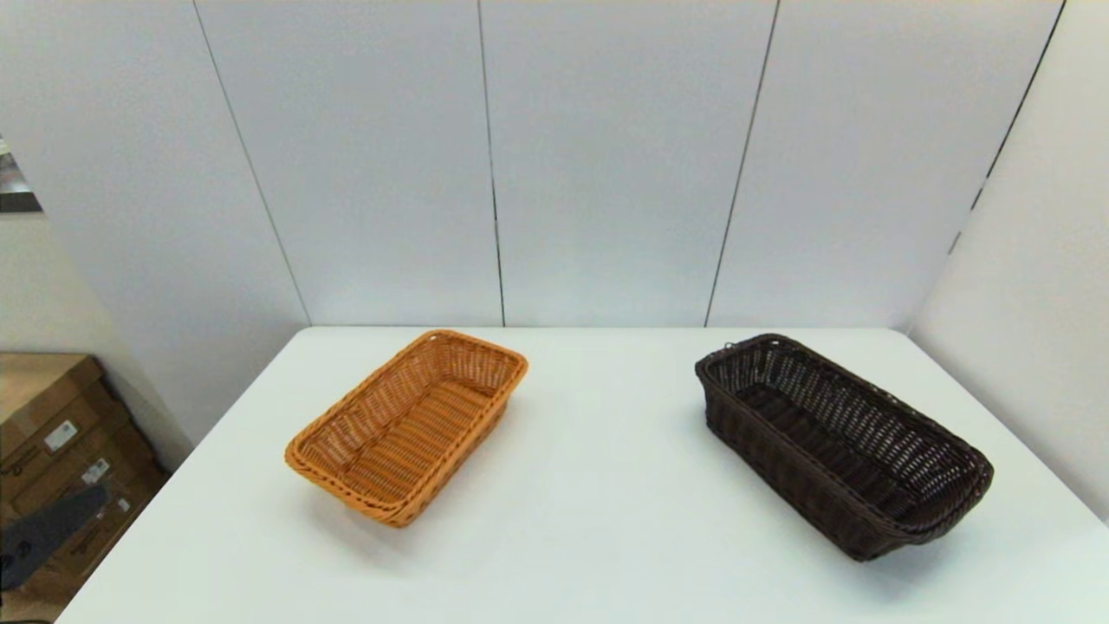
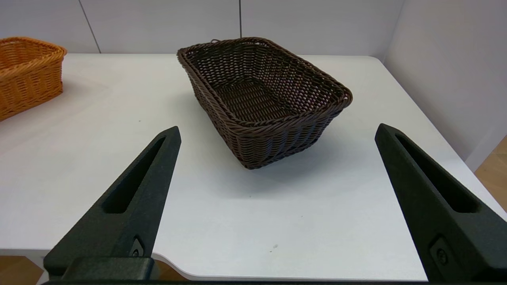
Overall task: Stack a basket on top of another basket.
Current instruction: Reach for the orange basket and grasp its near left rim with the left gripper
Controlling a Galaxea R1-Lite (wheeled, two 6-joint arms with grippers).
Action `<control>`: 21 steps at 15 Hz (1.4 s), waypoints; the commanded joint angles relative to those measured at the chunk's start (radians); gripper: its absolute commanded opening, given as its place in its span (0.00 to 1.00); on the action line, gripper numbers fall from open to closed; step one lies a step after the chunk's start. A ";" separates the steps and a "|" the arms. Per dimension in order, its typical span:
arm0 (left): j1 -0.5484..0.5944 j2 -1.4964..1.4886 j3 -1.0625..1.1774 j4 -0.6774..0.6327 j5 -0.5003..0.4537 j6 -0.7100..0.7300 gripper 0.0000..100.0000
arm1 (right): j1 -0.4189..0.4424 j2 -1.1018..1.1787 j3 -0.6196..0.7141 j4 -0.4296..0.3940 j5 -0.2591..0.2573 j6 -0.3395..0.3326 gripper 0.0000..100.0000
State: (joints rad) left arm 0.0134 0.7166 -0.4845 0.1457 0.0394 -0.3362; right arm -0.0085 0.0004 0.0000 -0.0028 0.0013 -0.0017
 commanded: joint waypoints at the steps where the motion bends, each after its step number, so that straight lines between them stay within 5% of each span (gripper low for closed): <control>1: 0.000 0.228 -0.051 -0.021 0.005 -0.101 1.00 | -0.001 0.000 0.000 -0.002 0.000 -0.003 1.00; 5: -0.006 0.558 -0.166 -0.023 0.113 -0.340 1.00 | -0.001 0.000 0.000 -0.002 0.000 -0.003 1.00; 8: -0.125 0.662 -0.204 -0.052 0.134 -0.426 1.00 | -0.001 0.000 0.000 -0.002 0.000 -0.004 1.00; 11: -0.245 0.863 -0.292 -0.054 0.292 -0.564 1.00 | -0.001 0.000 0.000 -0.002 0.000 -0.004 1.00; 15: -0.371 0.957 -0.330 -0.051 0.301 -0.669 1.00 | -0.001 0.000 0.000 -0.002 0.000 -0.004 1.00; 21: -0.345 1.044 -0.371 0.000 0.306 -0.807 1.00 | 0.001 0.000 0.000 -0.002 0.002 -0.008 1.00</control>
State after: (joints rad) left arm -0.3396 1.7391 -0.8523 0.1438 0.3430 -1.1347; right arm -0.0085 0.0004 0.0000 -0.0038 0.0023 -0.0091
